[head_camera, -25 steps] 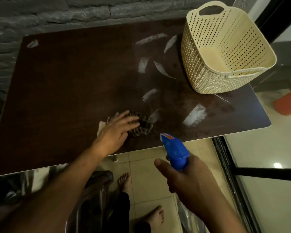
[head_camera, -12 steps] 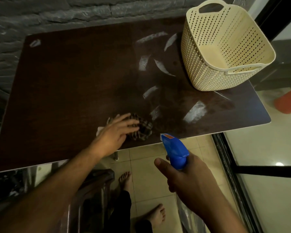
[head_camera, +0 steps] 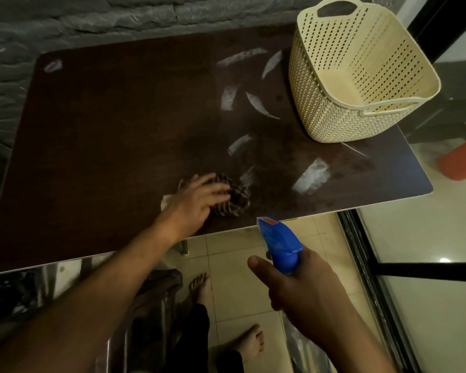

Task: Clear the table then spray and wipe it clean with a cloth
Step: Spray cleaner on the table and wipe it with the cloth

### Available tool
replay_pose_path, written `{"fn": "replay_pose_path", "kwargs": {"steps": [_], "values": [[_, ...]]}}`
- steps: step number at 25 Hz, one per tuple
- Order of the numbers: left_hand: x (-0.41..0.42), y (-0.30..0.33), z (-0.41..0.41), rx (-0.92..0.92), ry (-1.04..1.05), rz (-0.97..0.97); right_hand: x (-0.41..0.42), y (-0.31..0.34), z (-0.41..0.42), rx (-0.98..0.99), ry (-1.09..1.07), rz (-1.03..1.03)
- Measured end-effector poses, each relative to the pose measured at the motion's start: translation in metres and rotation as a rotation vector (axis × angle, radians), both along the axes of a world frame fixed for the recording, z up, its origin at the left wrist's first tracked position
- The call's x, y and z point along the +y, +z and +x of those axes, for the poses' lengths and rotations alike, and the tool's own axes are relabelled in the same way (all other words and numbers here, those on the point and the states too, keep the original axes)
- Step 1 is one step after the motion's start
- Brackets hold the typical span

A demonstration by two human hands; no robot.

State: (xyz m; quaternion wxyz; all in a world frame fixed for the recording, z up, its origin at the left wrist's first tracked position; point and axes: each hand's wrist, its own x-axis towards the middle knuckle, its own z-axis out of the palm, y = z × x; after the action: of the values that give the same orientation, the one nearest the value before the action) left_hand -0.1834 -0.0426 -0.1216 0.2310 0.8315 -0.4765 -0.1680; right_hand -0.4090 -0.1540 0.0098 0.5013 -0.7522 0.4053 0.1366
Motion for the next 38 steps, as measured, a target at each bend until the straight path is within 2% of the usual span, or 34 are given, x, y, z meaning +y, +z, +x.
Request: {"fn": "replay_pose_path", "kwargs": {"steps": [2, 4, 7, 10, 12, 14, 16, 23, 30, 35, 38], "values": [[0.029, -0.003, -0.016, 0.032, -0.132, -0.041, -0.001, 0.002, -0.002, 0.013, -0.004, 0.015], [0.058, -0.003, 0.015, 0.032, -0.110, -0.023, -0.006, 0.003, -0.006, 0.020, -0.012, 0.007], [0.059, -0.003, 0.083, 0.002, 0.190, 0.017, -0.010, 0.003, -0.005, 0.007, -0.009, 0.002], [0.018, 0.002, 0.079, -0.011, 0.429, -0.020, -0.009, 0.001, 0.010, -0.072, -0.031, -0.015], [0.014, 0.003, 0.039, 0.017, 0.346, -0.039, -0.010, 0.000, 0.025, -0.134, -0.037, -0.035], [0.038, -0.003, 0.001, 0.030, 0.197, -0.069, -0.011, 0.002, 0.039, -0.180, -0.032, -0.066], [0.066, -0.006, -0.011, 0.039, 0.141, -0.079, -0.012, 0.006, 0.053, -0.204, -0.029, -0.074], [0.005, 0.002, 0.057, -0.015, 0.347, 0.032, -0.013, 0.030, 0.094, -0.323, -0.080, -0.153], [0.027, 0.001, 0.024, 0.009, 0.278, 0.201, -0.034, 0.068, 0.101, -0.497, -0.181, -0.234], [0.009, 0.028, 0.028, 0.048, 0.418, 0.241, -0.073, 0.088, 0.084, -0.543, -0.354, -0.275], [-0.019, 0.049, 0.026, 0.060, 0.458, 0.191, -0.094, 0.088, 0.080, -0.535, -0.400, -0.293]]}}
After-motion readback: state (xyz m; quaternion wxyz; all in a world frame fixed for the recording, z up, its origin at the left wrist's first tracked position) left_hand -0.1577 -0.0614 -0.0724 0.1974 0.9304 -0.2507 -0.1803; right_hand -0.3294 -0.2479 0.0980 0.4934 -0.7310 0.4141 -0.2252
